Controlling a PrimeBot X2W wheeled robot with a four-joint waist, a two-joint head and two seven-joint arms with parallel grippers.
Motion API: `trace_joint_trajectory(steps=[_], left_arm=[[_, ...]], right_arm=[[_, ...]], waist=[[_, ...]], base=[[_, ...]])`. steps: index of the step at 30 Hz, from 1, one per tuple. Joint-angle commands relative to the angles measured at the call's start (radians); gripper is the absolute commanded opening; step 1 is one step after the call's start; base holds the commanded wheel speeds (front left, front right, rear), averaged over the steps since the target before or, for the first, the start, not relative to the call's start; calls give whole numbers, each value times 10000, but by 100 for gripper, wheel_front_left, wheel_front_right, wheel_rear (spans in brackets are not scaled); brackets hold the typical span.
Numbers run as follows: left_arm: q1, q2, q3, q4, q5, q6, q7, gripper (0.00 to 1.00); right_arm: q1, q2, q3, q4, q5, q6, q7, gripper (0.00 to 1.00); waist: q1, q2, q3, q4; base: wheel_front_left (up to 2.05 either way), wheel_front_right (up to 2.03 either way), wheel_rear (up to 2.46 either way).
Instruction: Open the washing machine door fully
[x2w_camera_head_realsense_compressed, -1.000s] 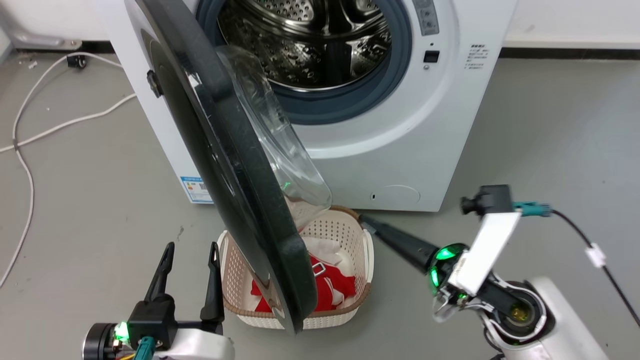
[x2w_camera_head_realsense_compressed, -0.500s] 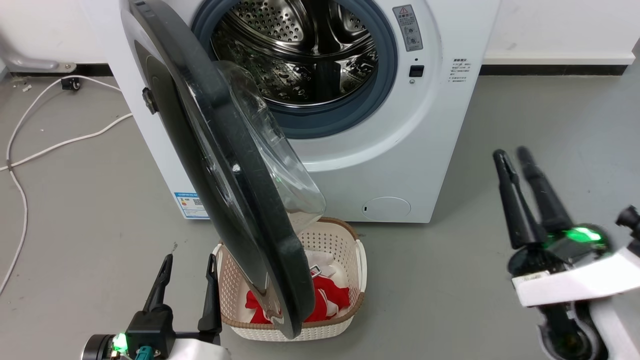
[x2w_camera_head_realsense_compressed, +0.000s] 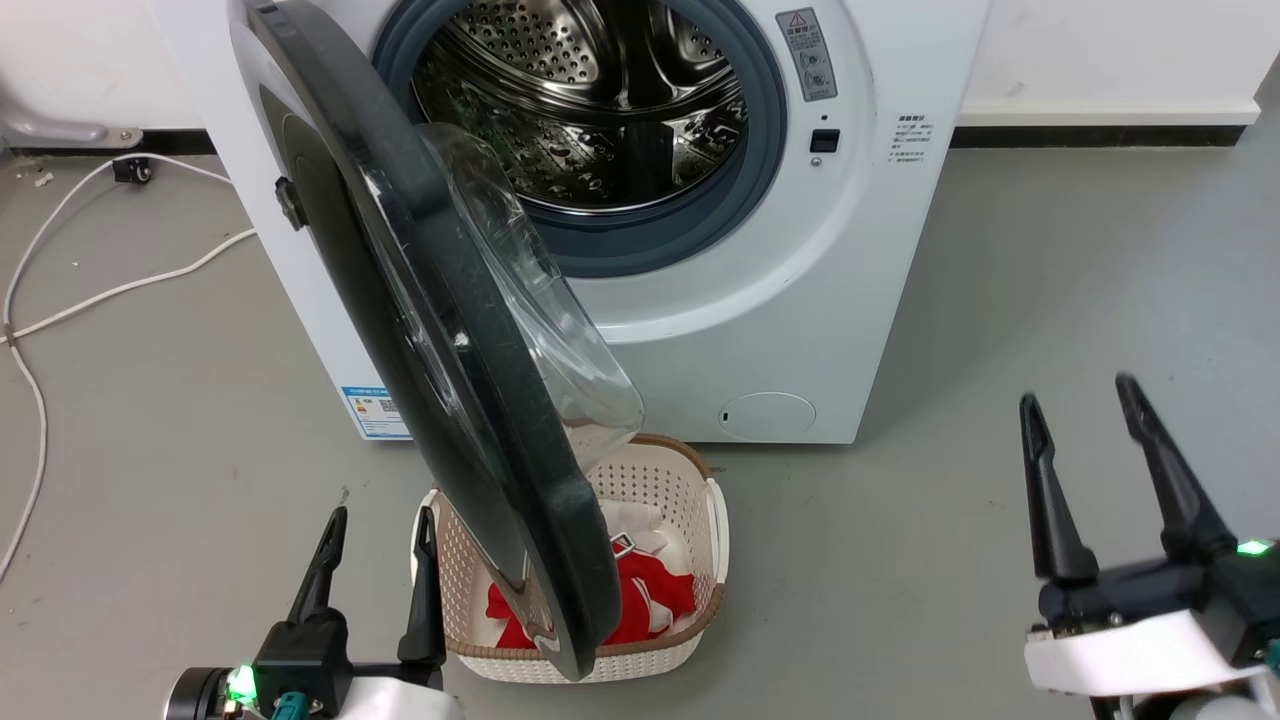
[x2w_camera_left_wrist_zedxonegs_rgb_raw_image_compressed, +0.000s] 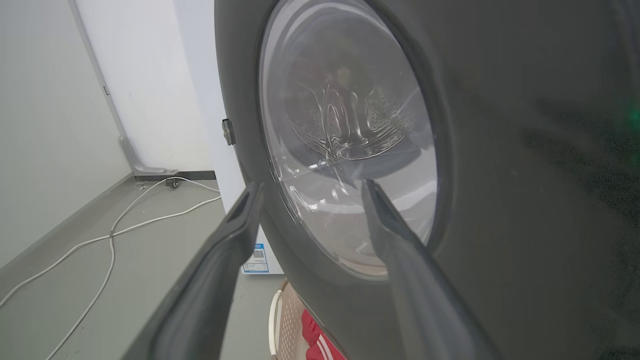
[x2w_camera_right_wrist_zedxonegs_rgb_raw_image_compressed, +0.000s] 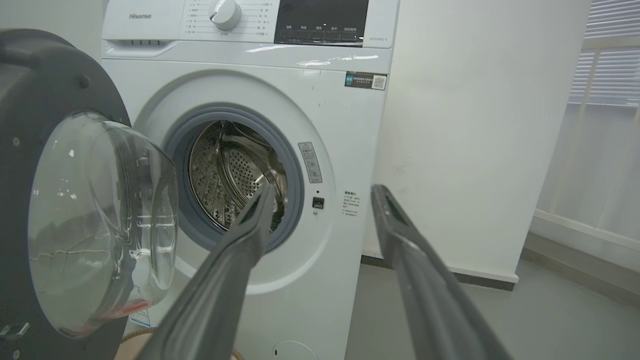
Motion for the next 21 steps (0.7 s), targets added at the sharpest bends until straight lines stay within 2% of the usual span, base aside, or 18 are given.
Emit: trace_joint_trajectory(steps=[1, 9, 13, 21], left_arm=[[-64, 3, -9, -2, -9, 3, -24, 100], [-33, 4, -56, 9, -25, -5, -24, 100], [-33, 3, -69, 1, -32, 20, -24, 100], [-36, 3, -57, 22, -55, 33, -24, 100]], right_arm=[[214, 125, -134, 173, -99, -10, -18, 100], [941, 403, -427, 1392, -104, -8, -19, 100], [1147, 403, -478, 1692, 336, -8, -19, 100], [1243, 407, -235, 1980, 450, -10, -19, 100]], waist=[[0, -1, -7, 9], [0, -1, -47, 41], [0, -1, -54, 69], [0, -1, -55, 58]], base=[[0, 0, 0], [0, 0, 0], [0, 0, 0], [0, 0, 0]])
